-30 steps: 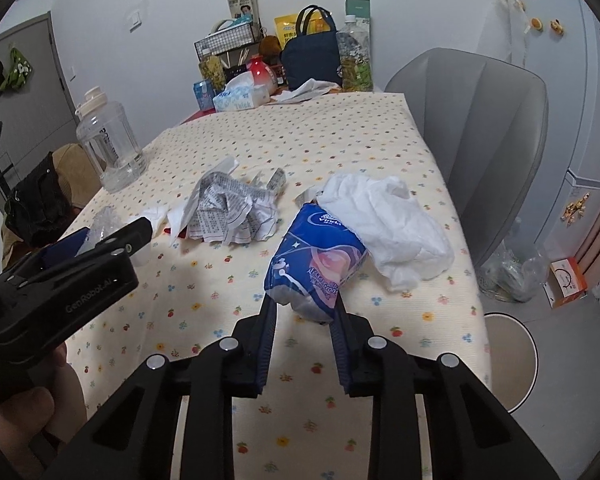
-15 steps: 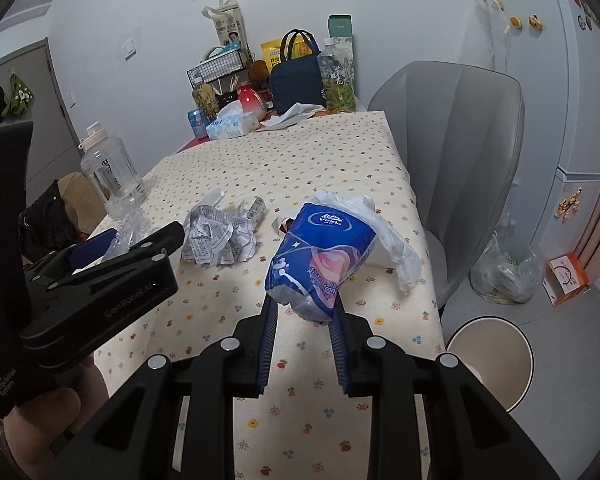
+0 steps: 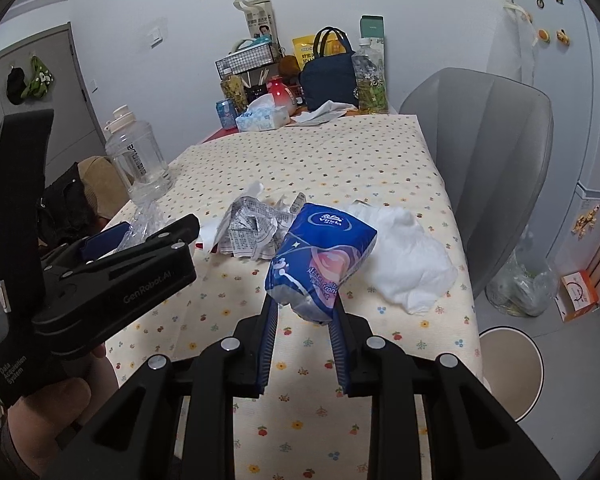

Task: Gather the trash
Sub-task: 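Grasp the blue tissue pack with the right gripper and lift it, then carry both items to the bin and release them from both grippers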

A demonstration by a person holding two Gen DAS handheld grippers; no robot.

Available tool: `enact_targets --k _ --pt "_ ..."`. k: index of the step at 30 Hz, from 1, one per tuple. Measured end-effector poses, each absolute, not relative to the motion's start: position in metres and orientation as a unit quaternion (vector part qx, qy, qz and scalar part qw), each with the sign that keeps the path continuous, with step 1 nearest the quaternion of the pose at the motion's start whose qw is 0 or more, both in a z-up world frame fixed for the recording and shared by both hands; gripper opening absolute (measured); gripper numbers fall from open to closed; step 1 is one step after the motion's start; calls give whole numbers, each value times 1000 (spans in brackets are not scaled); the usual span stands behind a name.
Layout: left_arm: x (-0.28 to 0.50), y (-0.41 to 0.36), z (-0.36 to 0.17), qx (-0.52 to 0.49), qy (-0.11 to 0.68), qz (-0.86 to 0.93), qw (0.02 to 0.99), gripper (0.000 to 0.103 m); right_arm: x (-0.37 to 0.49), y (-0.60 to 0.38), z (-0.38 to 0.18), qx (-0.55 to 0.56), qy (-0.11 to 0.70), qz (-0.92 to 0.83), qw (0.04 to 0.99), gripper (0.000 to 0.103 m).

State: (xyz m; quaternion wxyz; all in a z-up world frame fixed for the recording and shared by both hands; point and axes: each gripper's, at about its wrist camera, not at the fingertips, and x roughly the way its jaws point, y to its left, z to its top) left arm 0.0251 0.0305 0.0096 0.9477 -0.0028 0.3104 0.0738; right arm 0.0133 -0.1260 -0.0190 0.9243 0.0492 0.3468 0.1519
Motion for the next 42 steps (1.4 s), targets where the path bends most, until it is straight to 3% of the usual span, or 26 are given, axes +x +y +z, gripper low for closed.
enact_targets --k 13,42 --pt "32 8 8 5 312 45 949 78 15 -164 -18 59 345 94 932 26" --pt "86 -195 8 91 320 -105 937 78 22 -334 -55 148 344 -44 926 27"
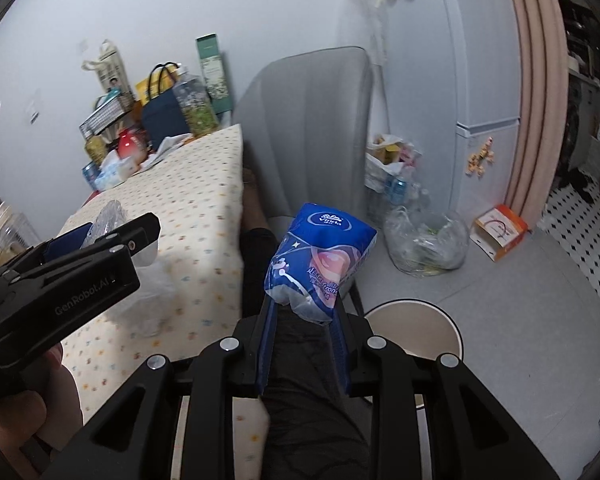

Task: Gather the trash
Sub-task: 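Carry both items to the bin and release them from both grippers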

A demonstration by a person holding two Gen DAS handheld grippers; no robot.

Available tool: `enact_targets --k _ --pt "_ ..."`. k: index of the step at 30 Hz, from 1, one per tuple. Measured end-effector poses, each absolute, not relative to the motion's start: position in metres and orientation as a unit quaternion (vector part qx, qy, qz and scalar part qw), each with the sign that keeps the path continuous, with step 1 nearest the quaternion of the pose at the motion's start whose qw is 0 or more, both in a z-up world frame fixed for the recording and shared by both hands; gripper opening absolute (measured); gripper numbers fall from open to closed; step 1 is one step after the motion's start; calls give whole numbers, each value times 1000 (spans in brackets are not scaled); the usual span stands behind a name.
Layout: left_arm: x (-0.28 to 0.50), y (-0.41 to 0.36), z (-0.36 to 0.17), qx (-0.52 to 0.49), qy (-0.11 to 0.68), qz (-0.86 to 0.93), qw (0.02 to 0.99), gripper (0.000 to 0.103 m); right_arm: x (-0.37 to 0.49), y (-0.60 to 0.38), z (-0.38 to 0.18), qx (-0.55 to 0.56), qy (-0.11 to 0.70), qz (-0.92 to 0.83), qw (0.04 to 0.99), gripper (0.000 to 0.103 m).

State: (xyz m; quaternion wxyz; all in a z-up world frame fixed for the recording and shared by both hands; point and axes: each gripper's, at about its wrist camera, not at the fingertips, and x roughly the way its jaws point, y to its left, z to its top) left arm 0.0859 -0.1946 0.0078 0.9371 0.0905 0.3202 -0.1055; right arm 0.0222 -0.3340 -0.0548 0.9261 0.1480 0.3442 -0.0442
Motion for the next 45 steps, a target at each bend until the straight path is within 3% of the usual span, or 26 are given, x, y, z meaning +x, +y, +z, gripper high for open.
enact_targets --k 19,21,23,24,31,36,45 --pt "131 -283 -31 121 354 -155 914 78 57 -410 -101 183 375 -103 903 27" --pt "135 -287 -36 124 358 -153 913 78 63 -414 -106 184 376 -105 902 33" --pt "137 -289 -39 126 362 -151 911 78 66 -416 -109 177 372 -114 904 54" --pt "138 -291 -41 128 364 -150 910 78 66 -418 -111 177 368 -117 905 57" --pt "134 -307 -47 142 370 -159 904 78 55 -450 -123 200 369 -144 896 61" --pt "125 -329 -52 156 371 -179 898 78 36 -472 -123 205 355 -179 895 70" --pt "112 -371 -59 172 382 -219 881 79 9 -505 -132 220 353 -213 884 71"
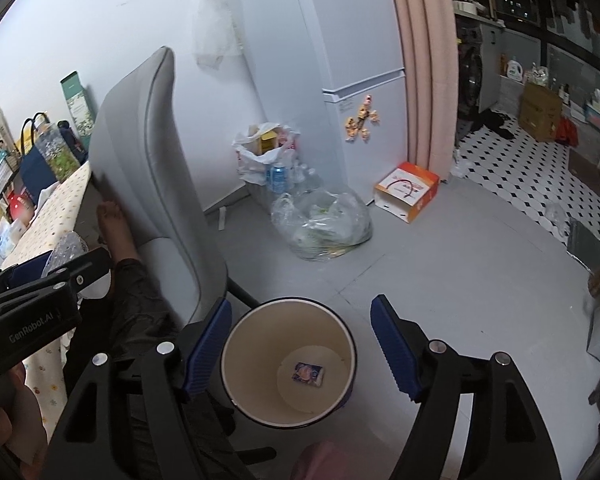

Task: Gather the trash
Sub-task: 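Carry both items to the bin and release them from both grippers, then move both tools back toward the table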

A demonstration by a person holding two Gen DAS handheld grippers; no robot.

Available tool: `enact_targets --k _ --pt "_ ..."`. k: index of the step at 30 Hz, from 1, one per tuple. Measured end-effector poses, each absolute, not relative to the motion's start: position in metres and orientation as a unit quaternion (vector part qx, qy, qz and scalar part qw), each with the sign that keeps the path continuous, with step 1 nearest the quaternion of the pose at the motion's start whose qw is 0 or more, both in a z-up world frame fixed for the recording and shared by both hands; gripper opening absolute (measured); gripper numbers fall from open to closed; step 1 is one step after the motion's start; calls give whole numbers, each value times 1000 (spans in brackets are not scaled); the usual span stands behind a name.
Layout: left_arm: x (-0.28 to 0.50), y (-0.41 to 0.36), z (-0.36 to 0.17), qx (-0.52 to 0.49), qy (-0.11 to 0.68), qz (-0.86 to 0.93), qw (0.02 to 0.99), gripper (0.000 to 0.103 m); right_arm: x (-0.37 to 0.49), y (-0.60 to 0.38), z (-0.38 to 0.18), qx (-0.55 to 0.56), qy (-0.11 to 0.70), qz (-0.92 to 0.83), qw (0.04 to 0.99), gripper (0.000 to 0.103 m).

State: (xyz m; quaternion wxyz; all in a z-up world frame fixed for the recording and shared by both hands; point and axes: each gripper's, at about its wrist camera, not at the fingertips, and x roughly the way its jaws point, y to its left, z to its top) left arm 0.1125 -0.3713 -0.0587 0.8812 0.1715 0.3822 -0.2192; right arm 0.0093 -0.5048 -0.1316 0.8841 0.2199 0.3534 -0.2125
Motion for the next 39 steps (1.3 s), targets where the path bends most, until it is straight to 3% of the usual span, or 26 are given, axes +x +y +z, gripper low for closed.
enact_targets --k 1,4,15,23,29,39 --pt "112 -375 -59 171 383 -224 880 79 7 -508 -132 222 353 -215 883 71" --pt "111 -384 -58 165 383 -241 877 96 1 -516 -135 228 350 -220 881 71" --pt "114 -373 -48 140 379 -229 886 96 5 -513 -138 231 359 -208 880 72" --pt "117 -317 -23 103 360 -193 907 96 17 -477 -106 201 340 -193 898 90" --pt "115 -268 -8 74 350 -168 918 96 24 -439 -83 177 332 -168 911 95" --pt "103 -192 12 28 328 -136 934 97 23 -385 -46 149 318 -140 926 95"
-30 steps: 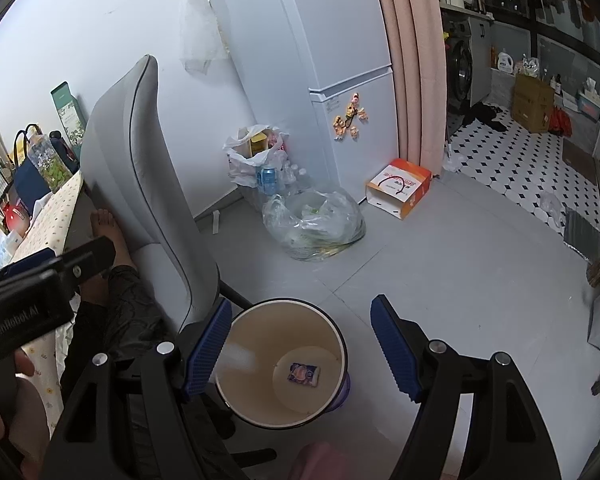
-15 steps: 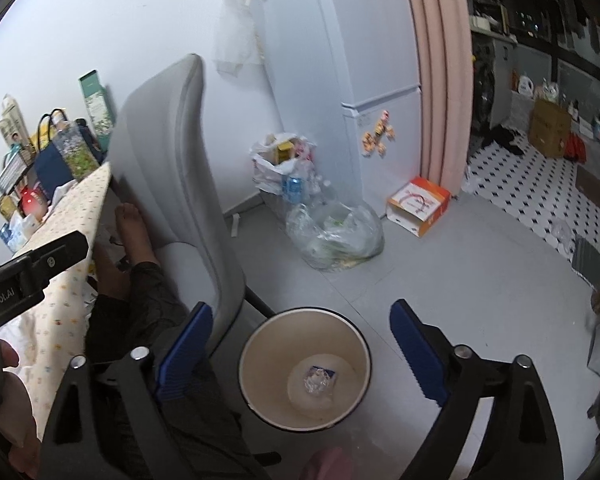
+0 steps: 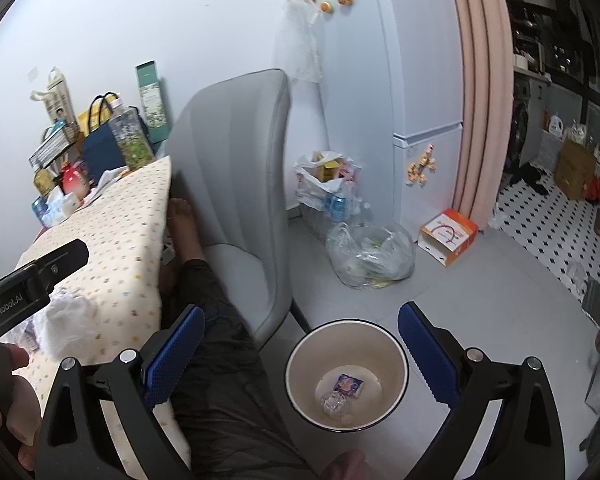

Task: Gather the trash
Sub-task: 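Move both tools back toward the table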

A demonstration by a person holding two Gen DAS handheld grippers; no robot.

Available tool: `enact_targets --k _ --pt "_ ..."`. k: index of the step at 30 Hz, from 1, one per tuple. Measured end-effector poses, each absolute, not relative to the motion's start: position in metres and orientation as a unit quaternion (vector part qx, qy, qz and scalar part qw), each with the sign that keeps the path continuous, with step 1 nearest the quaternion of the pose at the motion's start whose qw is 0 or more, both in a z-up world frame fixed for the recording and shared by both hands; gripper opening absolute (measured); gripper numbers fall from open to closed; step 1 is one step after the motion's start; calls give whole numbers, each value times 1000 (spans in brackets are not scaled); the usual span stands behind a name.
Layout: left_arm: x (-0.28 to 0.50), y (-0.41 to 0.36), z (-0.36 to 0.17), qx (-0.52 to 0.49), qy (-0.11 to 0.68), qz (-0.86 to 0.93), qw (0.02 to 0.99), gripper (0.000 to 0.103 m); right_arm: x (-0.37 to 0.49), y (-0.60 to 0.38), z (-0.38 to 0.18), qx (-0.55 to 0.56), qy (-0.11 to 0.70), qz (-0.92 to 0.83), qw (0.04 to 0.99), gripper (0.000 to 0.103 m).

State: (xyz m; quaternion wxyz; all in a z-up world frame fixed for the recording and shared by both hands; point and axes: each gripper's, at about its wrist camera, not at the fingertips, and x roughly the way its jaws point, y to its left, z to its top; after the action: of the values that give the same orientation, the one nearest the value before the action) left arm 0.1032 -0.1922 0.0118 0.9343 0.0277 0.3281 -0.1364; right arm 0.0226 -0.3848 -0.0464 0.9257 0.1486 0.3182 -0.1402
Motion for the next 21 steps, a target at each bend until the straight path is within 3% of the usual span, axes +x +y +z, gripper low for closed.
enact_targets --k 21 --pt "76 -68 10 -35 322 -62 944 97 22 -284 -15 97 310 -62 944 95"
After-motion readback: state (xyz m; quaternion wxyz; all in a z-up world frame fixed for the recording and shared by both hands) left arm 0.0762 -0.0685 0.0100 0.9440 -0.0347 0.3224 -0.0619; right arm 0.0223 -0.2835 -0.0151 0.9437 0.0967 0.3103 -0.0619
